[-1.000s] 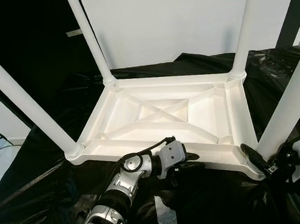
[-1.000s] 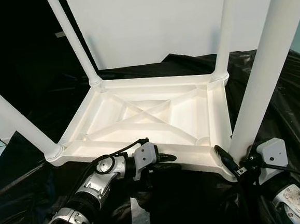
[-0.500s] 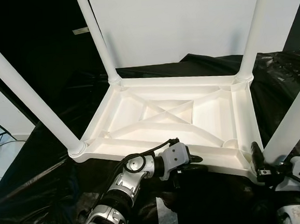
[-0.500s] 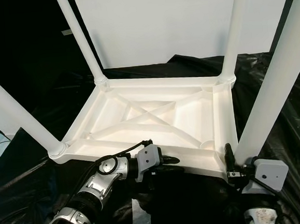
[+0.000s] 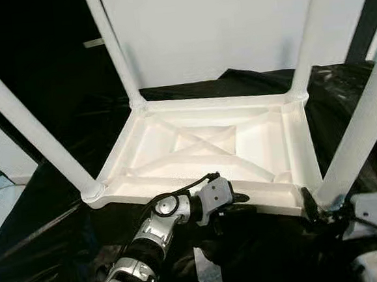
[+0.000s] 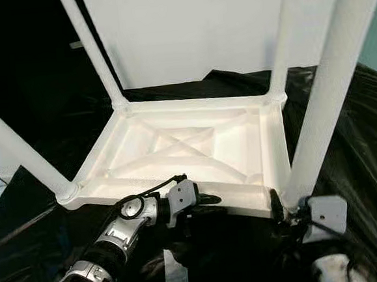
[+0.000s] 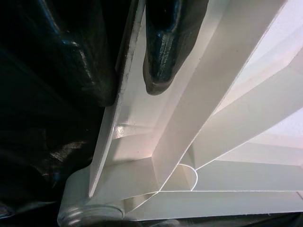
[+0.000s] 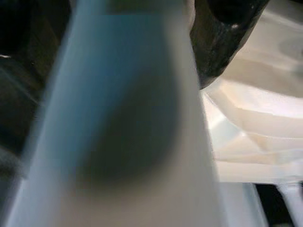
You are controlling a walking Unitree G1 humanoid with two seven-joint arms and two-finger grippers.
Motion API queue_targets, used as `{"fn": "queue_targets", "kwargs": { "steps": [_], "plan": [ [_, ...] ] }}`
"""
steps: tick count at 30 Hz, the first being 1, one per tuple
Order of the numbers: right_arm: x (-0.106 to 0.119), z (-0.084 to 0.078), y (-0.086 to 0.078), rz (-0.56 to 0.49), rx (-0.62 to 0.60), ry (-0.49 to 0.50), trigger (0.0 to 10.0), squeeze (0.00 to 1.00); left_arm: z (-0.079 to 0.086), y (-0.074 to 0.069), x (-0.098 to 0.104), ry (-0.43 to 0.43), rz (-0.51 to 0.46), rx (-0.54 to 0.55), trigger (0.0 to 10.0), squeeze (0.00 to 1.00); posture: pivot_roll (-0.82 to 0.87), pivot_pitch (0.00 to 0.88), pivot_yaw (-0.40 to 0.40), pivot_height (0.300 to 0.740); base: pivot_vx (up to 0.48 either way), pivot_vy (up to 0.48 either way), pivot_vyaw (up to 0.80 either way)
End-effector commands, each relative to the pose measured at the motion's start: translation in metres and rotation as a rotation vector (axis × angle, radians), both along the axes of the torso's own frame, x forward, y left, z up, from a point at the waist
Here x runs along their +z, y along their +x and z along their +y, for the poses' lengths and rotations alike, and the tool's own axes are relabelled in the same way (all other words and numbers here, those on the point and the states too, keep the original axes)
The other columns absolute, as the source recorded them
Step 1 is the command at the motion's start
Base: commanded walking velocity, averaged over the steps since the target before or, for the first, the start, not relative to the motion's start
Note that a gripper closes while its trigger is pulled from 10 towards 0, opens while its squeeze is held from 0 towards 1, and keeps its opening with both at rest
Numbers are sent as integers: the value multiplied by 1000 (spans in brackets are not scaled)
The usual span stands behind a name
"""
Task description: Building children table
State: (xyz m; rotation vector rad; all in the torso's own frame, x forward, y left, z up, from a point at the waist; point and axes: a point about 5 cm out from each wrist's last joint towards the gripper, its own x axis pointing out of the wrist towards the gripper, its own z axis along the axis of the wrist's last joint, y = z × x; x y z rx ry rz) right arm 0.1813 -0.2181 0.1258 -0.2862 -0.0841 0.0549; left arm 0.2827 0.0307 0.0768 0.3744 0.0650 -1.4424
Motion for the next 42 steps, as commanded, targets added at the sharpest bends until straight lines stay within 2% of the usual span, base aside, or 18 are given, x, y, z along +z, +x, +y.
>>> {"fn": "queue_targets", "kwargs": {
  "steps": [1,4,12,13,15,16,21,27,29,30,31,34,37,39,42],
  "plan": [
    [7,-5,1,-28,23,-25,10000,0,13,-6,-30,105,76,126,10000,0,-184,0,90,740,0,0,0],
    [17,-10,4,-28,113,-97,10000,0,14,-5,-30,110,68,144,10000,0,-181,0,86,740,0,0,0],
    [19,-12,4,10,190,-122,10000,0,15,-4,-31,114,66,148,10000,0,-185,0,88,740,0,0,0],
    [19,-13,4,26,209,-122,2078,0,14,-4,-31,114,66,148,10000,0,-186,0,90,740,0,0,0],
    [18,-15,3,41,221,-112,2078,0,14,-4,-31,114,65,147,10000,0,-187,0,90,740,0,0,0],
    [17,-16,3,55,234,-101,0,0,14,-4,-31,114,64,146,10000,0,-188,0,91,740,0,0,0],
    [14,-18,1,80,242,-77,0,0,13,-3,-30,114,62,145,10000,0,-190,0,93,740,0,0,0],
    [6,-19,-2,125,227,8,0,0,12,-2,-29,113,59,143,10000,0,-189,0,94,740,0,0,0],
    [-3,-16,-4,129,134,114,0,0,12,-2,-28,112,58,142,10000,0,-183,0,92,740,0,0,0],
    [-3,-16,-4,129,134,114,0,0,12,-2,-28,112,58,142,10000,0,-183,0,92,740,0,0,0],
    [-8,-10,-8,124,77,150,0,0,12,-2,-28,111,57,144,10000,0,-183,0,92,740,0,0,0],
    [-13,-3,-13,114,17,175,0,0,12,-1,-28,110,56,147,10000,0,-181,0,88,740,0,0,0],
    [-23,13,-28,54,-214,220,0,0,13,0,-27,107,53,158,10000,0,-168,0,79,740,0,0,0],
    [-24,15,-29,41,-290,249,0,0,14,0,-27,107,53,162,10000,0,-165,0,73,740,0,0,0],
    [-25,13,-28,36,-321,273,0,0,15,0,-28,108,54,166,10000,0,-167,0,74,740,0,0,0]
  ]
}}
